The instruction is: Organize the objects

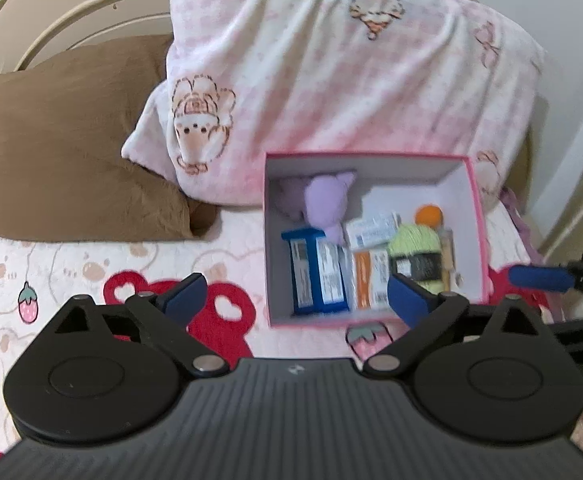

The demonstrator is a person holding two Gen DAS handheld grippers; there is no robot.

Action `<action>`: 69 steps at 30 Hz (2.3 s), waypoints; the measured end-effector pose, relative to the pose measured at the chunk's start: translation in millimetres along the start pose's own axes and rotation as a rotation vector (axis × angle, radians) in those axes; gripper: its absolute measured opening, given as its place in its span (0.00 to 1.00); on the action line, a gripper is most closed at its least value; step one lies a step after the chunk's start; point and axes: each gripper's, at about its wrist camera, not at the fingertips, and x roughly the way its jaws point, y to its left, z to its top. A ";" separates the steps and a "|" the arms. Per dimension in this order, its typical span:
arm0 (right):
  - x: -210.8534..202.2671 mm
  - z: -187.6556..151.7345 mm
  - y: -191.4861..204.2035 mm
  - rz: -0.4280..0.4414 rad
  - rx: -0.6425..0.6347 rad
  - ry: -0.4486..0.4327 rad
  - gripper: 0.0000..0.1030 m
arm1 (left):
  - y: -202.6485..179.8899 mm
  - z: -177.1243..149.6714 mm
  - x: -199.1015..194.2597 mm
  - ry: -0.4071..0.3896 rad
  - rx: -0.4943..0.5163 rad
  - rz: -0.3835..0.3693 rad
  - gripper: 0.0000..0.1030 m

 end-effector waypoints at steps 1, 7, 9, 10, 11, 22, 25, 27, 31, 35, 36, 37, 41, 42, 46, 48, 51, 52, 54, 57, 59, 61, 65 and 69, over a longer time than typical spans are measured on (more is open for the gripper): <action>-6.2 -3.5 1.1 -0.008 0.002 0.000 0.65 | 0.1 -2.8 -3.5 0.015 0.008 -0.003 0.97; -33.7 -23.1 4.7 -0.030 0.030 -0.004 0.67 | -3.0 -25.6 -19.7 0.095 0.036 -0.012 0.98; -39.4 -29.9 6.7 -0.037 0.028 -0.003 0.68 | -4.5 -34.1 -23.9 0.100 0.044 -0.011 0.98; -41.8 -33.3 7.5 -0.039 0.029 -0.002 0.70 | -4.9 -37.7 -25.3 0.106 0.044 -0.008 0.98; -43.9 -36.8 8.2 -0.042 0.032 0.001 0.70 | -5.2 -40.8 -26.4 0.115 0.044 -0.005 0.98; -56.7 -60.2 11.9 -0.076 0.049 0.019 0.73 | -6.6 -67.3 -36.0 0.175 0.057 -0.001 0.98; -58.4 -66.4 12.1 -0.098 0.049 0.021 0.78 | -7.4 -74.3 -36.9 0.181 0.062 0.008 0.98; -58.2 -69.9 11.2 -0.101 0.060 0.029 0.79 | -7.6 -79.2 -37.8 0.182 0.063 0.018 0.98; -55.5 -77.7 11.8 -0.120 0.074 0.046 0.84 | -8.3 -86.3 -38.7 0.184 0.079 0.022 0.98; -53.2 -85.5 13.0 -0.132 0.099 0.054 0.89 | -5.6 -90.8 -38.8 0.192 0.080 0.019 0.98; -52.9 -86.8 13.0 -0.136 0.104 0.057 0.90 | -3.8 -91.5 -38.1 0.200 0.073 0.008 0.98; -52.5 -88.0 13.5 -0.144 0.109 0.060 0.90 | -2.0 -92.6 -37.7 0.206 0.064 0.001 0.98; -50.5 -91.4 13.6 -0.167 0.127 0.072 0.90 | 4.4 -94.3 -35.2 0.225 0.044 -0.011 0.98; -49.9 -92.3 13.3 -0.166 0.135 0.077 0.90 | 5.5 -94.9 -34.8 0.228 0.042 -0.012 0.98; -49.3 -95.2 13.0 -0.180 0.151 0.086 0.90 | 8.3 -97.2 -34.7 0.237 0.044 -0.019 0.98; -49.1 -96.3 13.4 -0.193 0.152 0.090 0.90 | 7.8 -98.1 -35.4 0.240 0.057 -0.020 0.98; -49.2 -98.0 13.6 -0.187 0.160 0.097 0.90 | 7.8 -99.2 -37.4 0.240 0.069 -0.028 0.98; -49.2 -98.5 14.1 -0.188 0.159 0.099 0.90 | 8.3 -99.5 -38.1 0.238 0.069 -0.031 0.98; -49.4 -99.4 15.3 -0.199 0.153 0.101 0.90 | 8.9 -100.3 -38.9 0.238 0.075 -0.037 0.98; -49.6 -100.6 17.9 -0.216 0.138 0.105 0.90 | 8.2 -102.3 -40.3 0.237 0.091 -0.042 0.98; -50.3 -101.5 18.8 -0.219 0.137 0.107 0.90 | 7.0 -103.4 -41.1 0.234 0.104 -0.044 0.98; -50.8 -101.9 19.7 -0.221 0.136 0.109 0.90 | 4.7 -105.0 -42.5 0.228 0.120 -0.041 0.98; -51.1 -102.5 21.4 -0.219 0.141 0.110 0.90 | -1.5 -107.6 -47.0 0.209 0.157 -0.044 0.98; -50.0 -103.8 23.7 -0.227 0.141 0.114 0.90 | -2.9 -108.4 -50.7 0.189 0.160 -0.039 0.98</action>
